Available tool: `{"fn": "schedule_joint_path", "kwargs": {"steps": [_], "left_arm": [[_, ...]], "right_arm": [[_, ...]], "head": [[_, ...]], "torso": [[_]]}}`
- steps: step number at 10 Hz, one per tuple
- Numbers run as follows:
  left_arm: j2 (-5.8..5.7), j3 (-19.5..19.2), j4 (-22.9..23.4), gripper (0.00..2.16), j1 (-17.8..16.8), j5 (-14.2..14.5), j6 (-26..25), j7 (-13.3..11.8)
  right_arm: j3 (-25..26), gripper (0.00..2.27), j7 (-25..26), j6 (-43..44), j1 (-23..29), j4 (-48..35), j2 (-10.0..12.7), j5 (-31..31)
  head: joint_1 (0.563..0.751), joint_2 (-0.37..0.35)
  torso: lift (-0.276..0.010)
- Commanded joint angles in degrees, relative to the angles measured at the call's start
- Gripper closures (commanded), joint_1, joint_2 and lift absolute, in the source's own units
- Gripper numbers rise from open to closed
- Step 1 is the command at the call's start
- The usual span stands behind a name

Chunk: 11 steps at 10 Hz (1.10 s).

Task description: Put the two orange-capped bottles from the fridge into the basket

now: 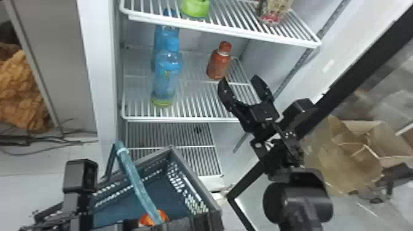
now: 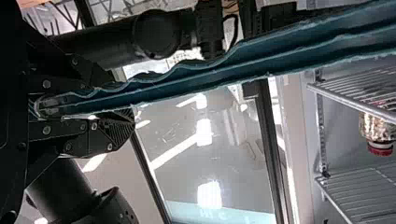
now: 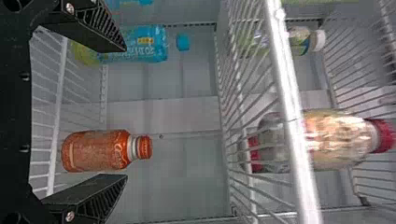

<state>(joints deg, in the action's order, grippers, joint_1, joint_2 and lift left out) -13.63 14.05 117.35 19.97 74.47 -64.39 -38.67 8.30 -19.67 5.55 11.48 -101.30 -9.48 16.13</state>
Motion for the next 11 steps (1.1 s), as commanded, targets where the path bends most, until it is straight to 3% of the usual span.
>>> {"fn": "schedule_joint_path", "kwargs": {"steps": [1, 11], "left_arm": [[-0.08, 0.11, 0.0, 1.17, -0.01, 0.25, 0.27, 0.0], [-0.17, 0.46, -0.14, 1.17, -0.29, 0.37, 0.55, 0.08]], "right_arm": [[-0.19, 0.09, 0.77, 0.36, -3.32, 4.34, -0.37, -1.39], [-7.27, 0.09, 3.93, 3.87, -28.07, 36.12, -2.83, -2.64]], "head": [[0.695, -0.35], [0.695, -0.35]], "torso": [[-0.235], [-0.235]]}}
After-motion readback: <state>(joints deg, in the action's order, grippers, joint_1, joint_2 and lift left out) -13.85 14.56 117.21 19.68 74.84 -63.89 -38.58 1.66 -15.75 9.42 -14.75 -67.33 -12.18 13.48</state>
